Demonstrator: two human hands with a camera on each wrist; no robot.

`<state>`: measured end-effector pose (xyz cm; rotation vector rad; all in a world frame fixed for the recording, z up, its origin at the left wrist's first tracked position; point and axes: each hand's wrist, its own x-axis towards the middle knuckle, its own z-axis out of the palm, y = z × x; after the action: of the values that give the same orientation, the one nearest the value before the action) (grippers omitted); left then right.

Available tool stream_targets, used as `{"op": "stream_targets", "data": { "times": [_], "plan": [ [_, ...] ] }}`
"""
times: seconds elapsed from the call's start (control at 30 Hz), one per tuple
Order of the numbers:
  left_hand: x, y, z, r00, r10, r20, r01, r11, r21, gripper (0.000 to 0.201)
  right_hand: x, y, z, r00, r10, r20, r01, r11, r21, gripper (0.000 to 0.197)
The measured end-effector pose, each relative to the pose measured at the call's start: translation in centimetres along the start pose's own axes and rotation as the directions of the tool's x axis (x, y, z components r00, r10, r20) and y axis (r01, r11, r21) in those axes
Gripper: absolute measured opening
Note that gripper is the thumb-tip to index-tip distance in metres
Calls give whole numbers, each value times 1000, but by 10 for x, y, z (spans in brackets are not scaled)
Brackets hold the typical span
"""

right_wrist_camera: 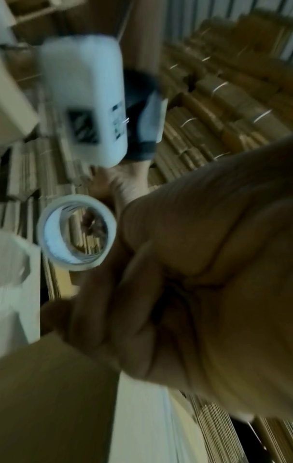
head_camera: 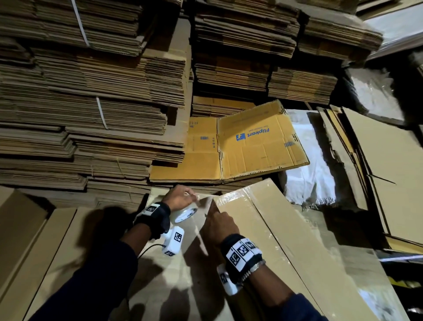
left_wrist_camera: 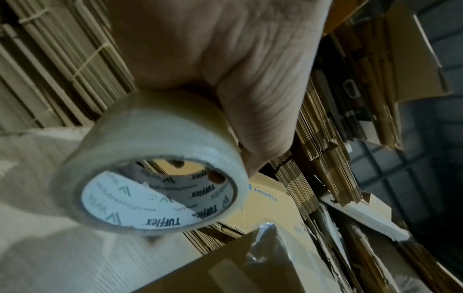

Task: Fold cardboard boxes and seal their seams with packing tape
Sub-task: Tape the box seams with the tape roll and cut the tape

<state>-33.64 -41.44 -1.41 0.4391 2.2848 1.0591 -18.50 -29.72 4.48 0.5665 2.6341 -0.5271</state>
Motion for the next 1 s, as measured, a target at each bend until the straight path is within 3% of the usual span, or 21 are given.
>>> {"op": "stream_targets", "data": {
  "times": [0.1,0.27,0.4,0.53,0.77,1.0],
  "plan": [
    [-3,-12,-9,1000,18,4,-18,1000,-2,14,-14,6,-5,999,0,-40,2,999,52,33],
    [-19,-20,-2,999,34,-39,-40,987,-158,10,13,14,-35,950,69,-305,-17,985,170,36],
    [-36,-11,12,998,-3,-68,-20,943,-331,10,50,21,-32,934,214,-286,-154,964,217,60],
    [-48,-13,21,988,2,-153,-70,894,-443,11,64,22,-19,917,252,-309,-218,966,143,70],
    [-72,-17,26,978,-98,-184,-26,818,-575,20,67,24,-5,905,194,-378,-204,979,13,80],
    [-88,-36,32,918,-244,-313,0,789,-615,55,72,29,13,901,139,-410,-146,989,13,83]
  ]
}}
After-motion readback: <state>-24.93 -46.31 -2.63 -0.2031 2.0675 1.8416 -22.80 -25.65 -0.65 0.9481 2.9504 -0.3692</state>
